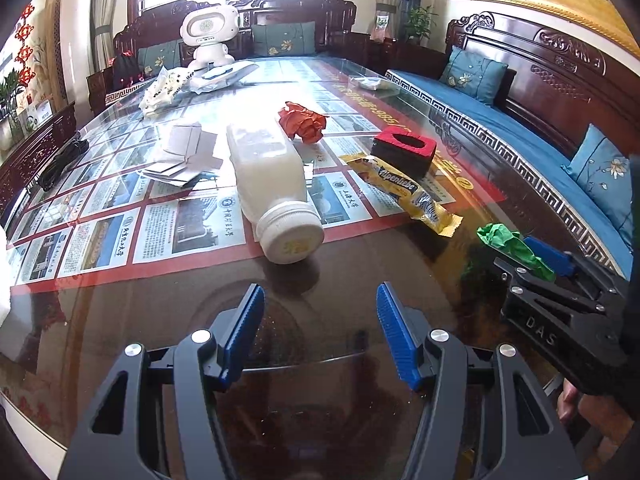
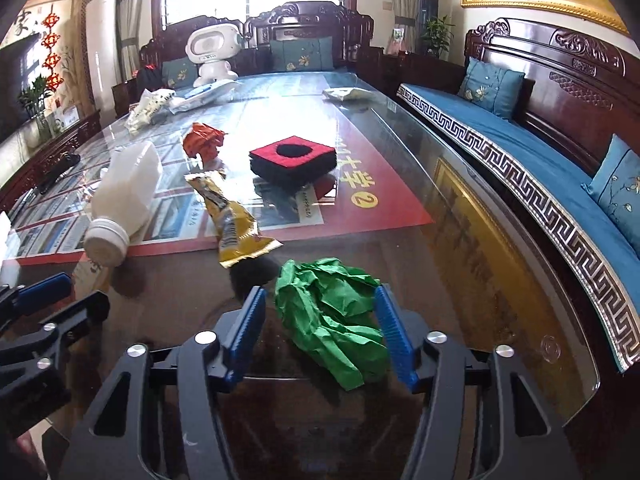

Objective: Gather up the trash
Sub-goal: 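Grasp the green wrapper with the right tool while the left tool grasps the yellow wrapper, then carry the green and yellow wrappers over the yellow bin with both tools, then open both tools to drop the wrappers into the yellow bin, then return both tools to the table toward the white bottle and red foam block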

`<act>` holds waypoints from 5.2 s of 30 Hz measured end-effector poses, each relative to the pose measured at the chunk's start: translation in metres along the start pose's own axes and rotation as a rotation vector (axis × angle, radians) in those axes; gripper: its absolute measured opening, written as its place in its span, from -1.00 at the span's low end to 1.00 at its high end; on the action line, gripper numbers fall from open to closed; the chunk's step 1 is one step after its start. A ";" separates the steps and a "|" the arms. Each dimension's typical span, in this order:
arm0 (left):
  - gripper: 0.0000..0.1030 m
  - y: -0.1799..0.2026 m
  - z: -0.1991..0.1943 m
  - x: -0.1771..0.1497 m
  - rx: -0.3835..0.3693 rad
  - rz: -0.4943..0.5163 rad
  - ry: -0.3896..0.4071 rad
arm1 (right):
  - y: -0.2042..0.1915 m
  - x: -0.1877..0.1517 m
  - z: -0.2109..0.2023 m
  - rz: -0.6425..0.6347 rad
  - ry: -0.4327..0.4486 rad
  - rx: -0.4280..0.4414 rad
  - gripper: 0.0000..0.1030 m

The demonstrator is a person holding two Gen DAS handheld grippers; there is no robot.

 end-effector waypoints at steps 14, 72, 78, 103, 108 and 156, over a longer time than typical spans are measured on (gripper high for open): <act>0.14 0.025 -0.001 0.018 -0.053 -0.005 0.026 | 0.011 0.001 -0.015 0.026 0.041 0.043 -0.30; -0.48 0.039 -0.077 -0.117 -0.197 0.168 -0.087 | -0.031 -0.115 -0.155 -0.079 0.099 0.122 -0.29; -0.48 0.039 -0.087 -0.156 -0.208 0.206 -0.111 | -0.039 -0.150 -0.159 -0.072 0.061 0.113 -0.29; -0.48 0.056 -0.073 -0.256 -0.287 0.305 -0.251 | -0.034 -0.247 -0.148 -0.007 -0.059 0.069 0.10; -0.48 0.070 -0.068 -0.265 -0.305 0.338 -0.280 | -0.024 -0.241 -0.153 0.019 -0.033 0.065 0.10; -0.20 0.008 -0.072 -0.062 -0.135 0.074 0.021 | -0.055 -0.076 -0.128 -0.029 0.112 0.147 0.22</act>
Point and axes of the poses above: each gripper's, at about its wrist camera, not at the fingertips, and z roughly the way its jaws point, y to its right, x to its top, the point moved 4 cm from there along z, roughly the way its jaws point, and after that the axes turned 10 degrees about -y, right-handed, at the moved point
